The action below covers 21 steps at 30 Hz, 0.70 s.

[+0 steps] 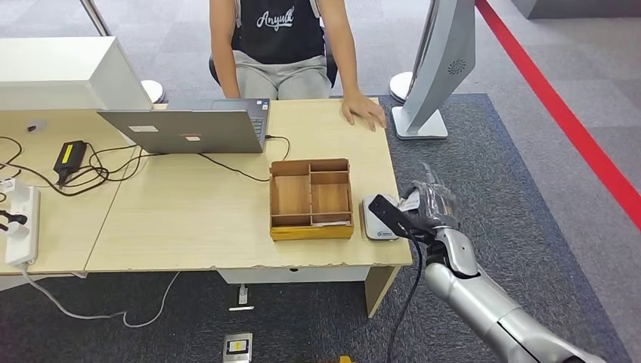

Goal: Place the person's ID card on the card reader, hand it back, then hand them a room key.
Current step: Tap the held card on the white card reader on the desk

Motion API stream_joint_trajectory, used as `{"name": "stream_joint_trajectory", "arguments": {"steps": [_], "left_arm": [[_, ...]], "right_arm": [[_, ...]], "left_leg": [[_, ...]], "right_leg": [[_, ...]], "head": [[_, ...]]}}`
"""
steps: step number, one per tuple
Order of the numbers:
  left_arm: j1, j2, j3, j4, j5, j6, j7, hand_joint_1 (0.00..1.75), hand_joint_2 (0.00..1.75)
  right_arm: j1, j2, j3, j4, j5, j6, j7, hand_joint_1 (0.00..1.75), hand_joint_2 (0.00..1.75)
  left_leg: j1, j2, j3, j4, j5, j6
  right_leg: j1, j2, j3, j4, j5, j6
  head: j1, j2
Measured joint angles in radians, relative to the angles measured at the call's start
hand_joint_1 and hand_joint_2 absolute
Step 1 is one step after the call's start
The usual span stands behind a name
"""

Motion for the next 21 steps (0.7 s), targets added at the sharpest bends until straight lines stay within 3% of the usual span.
{"name": "stream_joint_trajectory", "arguments": {"steps": [21], "left_arm": [[0.0, 0.0, -0.01, 0.0, 0.004, 0.002, 0.003, 0.0, 0.0]], "right_arm": [[-0.042, 0.068, 0.01, 0.096, -0.044, 0.012, -0.035, 1.75, 1.75]], "left_leg": [[0.0, 0.0, 0.0, 0.0, 0.0, 0.0]], "right_leg": [[0.0, 0.0, 0.0, 0.0, 0.0, 0.0]], "head": [[0.0, 0.0]]}}
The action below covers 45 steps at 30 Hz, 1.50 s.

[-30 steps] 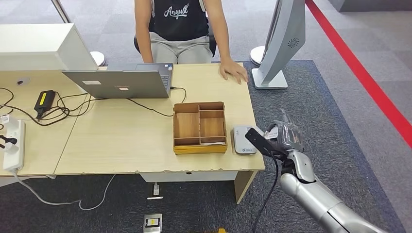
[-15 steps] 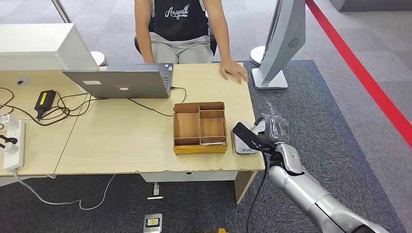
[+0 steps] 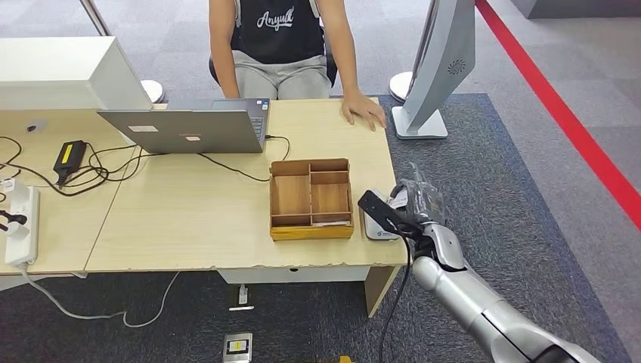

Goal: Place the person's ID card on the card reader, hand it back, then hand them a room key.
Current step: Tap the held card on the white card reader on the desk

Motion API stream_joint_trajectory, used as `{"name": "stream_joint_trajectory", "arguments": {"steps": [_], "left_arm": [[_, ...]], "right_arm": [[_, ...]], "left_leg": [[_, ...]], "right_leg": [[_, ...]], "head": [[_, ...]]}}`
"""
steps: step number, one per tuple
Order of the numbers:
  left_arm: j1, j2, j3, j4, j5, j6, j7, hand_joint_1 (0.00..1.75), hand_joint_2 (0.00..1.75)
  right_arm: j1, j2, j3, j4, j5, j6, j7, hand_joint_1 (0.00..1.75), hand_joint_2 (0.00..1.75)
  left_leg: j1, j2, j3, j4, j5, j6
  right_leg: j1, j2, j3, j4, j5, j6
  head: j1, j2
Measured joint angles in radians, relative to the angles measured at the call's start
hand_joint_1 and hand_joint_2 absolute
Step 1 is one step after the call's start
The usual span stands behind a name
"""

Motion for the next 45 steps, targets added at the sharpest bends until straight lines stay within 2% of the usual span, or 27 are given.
{"name": "stream_joint_trajectory", "arguments": {"steps": [17, 45], "left_arm": [[0.0, 0.0, -0.015, 0.0, 0.001, 0.001, 0.005, 0.0, 0.0], [0.0, -0.001, -0.018, 0.0, -0.001, 0.001, 0.009, 0.0, 0.0]], "right_arm": [[0.025, 0.02, 0.003, 0.125, -0.045, 0.02, -0.018, 1.75, 1.75], [0.013, 0.041, 0.003, 0.182, -0.047, 0.033, -0.02, 1.75, 1.75]], "left_leg": [[0.0, 0.0, 0.0, 0.0, 0.0, 0.0], [0.0, 0.001, 0.002, 0.0, 0.0, 0.0]], "right_leg": [[0.0, 0.0, 0.0, 0.0, 0.0, 0.0], [0.0, 0.0, 0.001, 0.0, 0.0, 0.0]], "head": [[0.0, 0.0], [0.0, 0.0]]}}
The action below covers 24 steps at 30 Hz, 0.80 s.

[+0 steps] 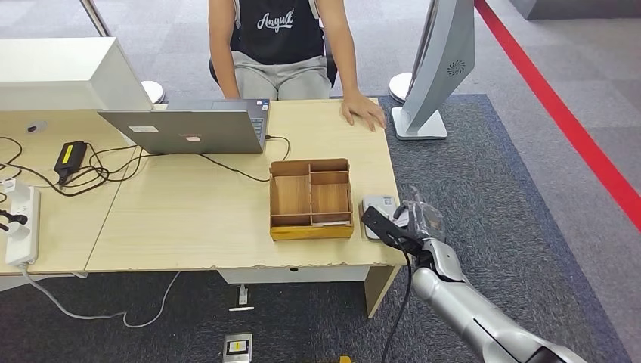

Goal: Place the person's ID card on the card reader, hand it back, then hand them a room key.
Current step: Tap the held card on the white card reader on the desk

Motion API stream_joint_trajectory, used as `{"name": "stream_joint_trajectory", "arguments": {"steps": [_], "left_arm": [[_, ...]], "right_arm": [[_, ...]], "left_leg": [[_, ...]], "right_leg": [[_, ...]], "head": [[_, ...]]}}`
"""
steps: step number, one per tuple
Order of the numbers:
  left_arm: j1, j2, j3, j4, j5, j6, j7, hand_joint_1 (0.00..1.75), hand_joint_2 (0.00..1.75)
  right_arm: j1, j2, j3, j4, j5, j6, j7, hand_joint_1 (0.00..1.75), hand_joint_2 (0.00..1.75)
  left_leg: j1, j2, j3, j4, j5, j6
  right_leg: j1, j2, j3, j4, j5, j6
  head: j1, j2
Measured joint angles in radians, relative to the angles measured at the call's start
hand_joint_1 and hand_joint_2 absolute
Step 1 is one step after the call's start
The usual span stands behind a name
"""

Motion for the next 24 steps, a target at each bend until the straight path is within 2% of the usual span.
{"name": "stream_joint_trajectory", "arguments": {"steps": [18, 24], "left_arm": [[0.0, 0.0, -0.019, 0.0, 0.007, -0.003, -0.017, 0.0, 0.0], [0.001, 0.0, -0.021, 0.0, 0.007, -0.006, -0.03, 0.0, 0.0]], "right_arm": [[-0.005, -0.005, 0.0, 0.03, 0.001, -0.017, -0.008, 1.75, 1.75], [-0.019, -0.035, 0.002, -0.022, 0.045, -0.007, 0.045, 1.75, 1.75]], "left_leg": [[0.0, 0.0, 0.001, 0.0, 0.0, 0.0], [0.0, 0.0, 0.001, 0.0, 0.001, 0.0]], "right_leg": [[0.0, 0.0, 0.002, 0.0, 0.0, 0.0], [0.0, 0.0, 0.002, 0.0, 0.001, 0.0]], "head": [[0.0, 0.0], [0.0, 0.0]]}}
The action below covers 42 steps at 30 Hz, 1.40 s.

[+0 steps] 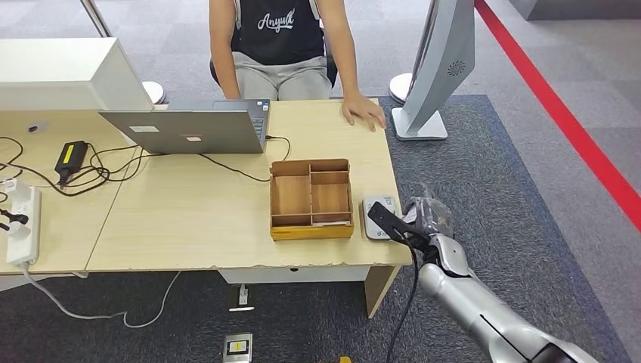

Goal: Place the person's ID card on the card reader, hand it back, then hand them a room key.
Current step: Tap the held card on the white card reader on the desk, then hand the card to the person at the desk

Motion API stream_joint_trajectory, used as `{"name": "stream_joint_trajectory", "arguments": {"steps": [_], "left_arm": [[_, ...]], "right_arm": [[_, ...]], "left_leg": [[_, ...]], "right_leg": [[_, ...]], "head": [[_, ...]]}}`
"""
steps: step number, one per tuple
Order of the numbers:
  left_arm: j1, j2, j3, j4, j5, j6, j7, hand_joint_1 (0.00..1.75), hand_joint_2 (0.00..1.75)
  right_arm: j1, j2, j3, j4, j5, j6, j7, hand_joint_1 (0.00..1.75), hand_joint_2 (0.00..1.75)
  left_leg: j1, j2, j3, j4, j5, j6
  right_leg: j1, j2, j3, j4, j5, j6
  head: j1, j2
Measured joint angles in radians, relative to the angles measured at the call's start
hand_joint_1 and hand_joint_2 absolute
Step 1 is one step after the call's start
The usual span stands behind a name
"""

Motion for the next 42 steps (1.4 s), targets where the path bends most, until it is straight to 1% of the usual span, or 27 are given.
{"name": "stream_joint_trajectory", "arguments": {"steps": [9, 13, 18, 21, 23, 26, 28, 31, 36, 42], "left_arm": [[0.0, 0.0, -0.008, 0.0, 0.005, -0.007, -0.008, 0.0, 0.0], [0.0, 0.001, -0.016, 0.0, 0.005, -0.007, -0.013, 0.0, 0.0], [-0.001, 0.002, -0.026, 0.0, -0.004, -0.007, -0.017, 0.0, 0.0], [-0.005, 0.002, -0.035, 0.0, -0.012, -0.01, -0.014, 0.0, 0.0], [-0.01, 0.003, -0.04, 0.0, -0.014, -0.013, -0.009, 0.0, 0.0], [-0.016, 0.005, -0.046, 0.0, -0.013, -0.014, -0.004, 0.0, 0.0], [-0.018, 0.006, -0.049, 0.0, -0.008, -0.014, -0.004, 0.0, 0.0], [-0.018, 0.006, -0.05, 0.0, 0.002, -0.014, -0.004, 0.0, 0.0], [-0.017, 0.007, -0.052, 0.0, 0.003, -0.015, 0.002, 0.0, 0.0], [-0.018, 0.01, -0.063, 0.0, -0.005, -0.017, 0.031, 0.0, 0.0]], "right_arm": [[-0.042, -0.064, -0.003, -0.158, 0.096, 0.018, 0.061, 1.75, 1.75], [-0.113, -0.103, -0.008, -0.259, 0.143, 0.066, 0.1, 1.75, 1.75], [-0.216, -0.143, -0.009, -0.373, 0.164, 0.156, 0.134, 1.75, 1.75], [-0.273, -0.154, -0.003, -0.411, 0.17, 0.205, 0.144, 1.75, 1.75], [-0.307, -0.152, 0.008, -0.42, 0.163, 0.235, 0.139, 1.75, 1.75], [-0.36, -0.133, 0.037, -0.416, 0.138, 0.264, 0.116, 1.75, 1.75], [-0.394, -0.109, 0.06, -0.4, 0.11, 0.272, 0.091, 1.75, 1.75], [-0.442, -0.06, 0.096, -0.35, 0.063, 0.275, 0.049, 1.75, 1.75], [-0.507, 0.026, 0.16, -0.24, 0.033, 0.287, 0.004, 1.75, 1.75], [-0.56, 0.133, 0.224, -0.097, 0.016, 0.305, -0.018, 1.75, 1.75]], "left_leg": [[0.0, 0.0, -0.002, 0.0, 0.0, 0.0], [0.0, 0.0, -0.002, 0.0, 0.0, 0.0], [0.0, 0.0, -0.003, 0.0, 0.0, 0.0], [0.0, 0.0, -0.003, 0.0, 0.0, 0.0], [0.0, 0.0, -0.003, 0.0, 0.0, 0.0], [0.0, 0.0, -0.004, 0.0, 0.001, 0.0], [0.0, 0.0, -0.004, 0.0, 0.001, 0.0], [0.0, 0.0, -0.004, 0.0, 0.001, 0.0], [0.0, 0.0, -0.005, 0.0, 0.001, 0.0], [0.0, 0.0, -0.005, 0.0, 0.001, 0.0]], "right_leg": [[0.0, 0.0, -0.002, 0.001, 0.0, 0.0], [0.0, 0.0, -0.003, 0.001, 0.001, 0.0], [0.0, 0.0, -0.003, 0.001, 0.001, 0.0], [0.0, 0.0, -0.003, 0.001, 0.001, 0.0], [0.0, 0.0, -0.003, 0.001, 0.001, 0.0], [0.0, 0.0, -0.004, 0.001, 0.001, 0.0], [0.0, 0.0, -0.004, 0.001, 0.001, 0.0], [0.0, 0.0, -0.004, 0.002, 0.001, 0.0], [0.0, 0.0, -0.004, 0.002, 0.001, 0.0], [0.0, 0.0, -0.005, 0.002, 0.001, 0.0]], "head": [[0.0, 0.0], [0.0, 0.0], [0.0, 0.0], [0.0, 0.0], [0.0, 0.0], [0.0, 0.0], [0.0, 0.0], [0.0, 0.0], [0.0, 0.0], [0.001, 0.0]]}}
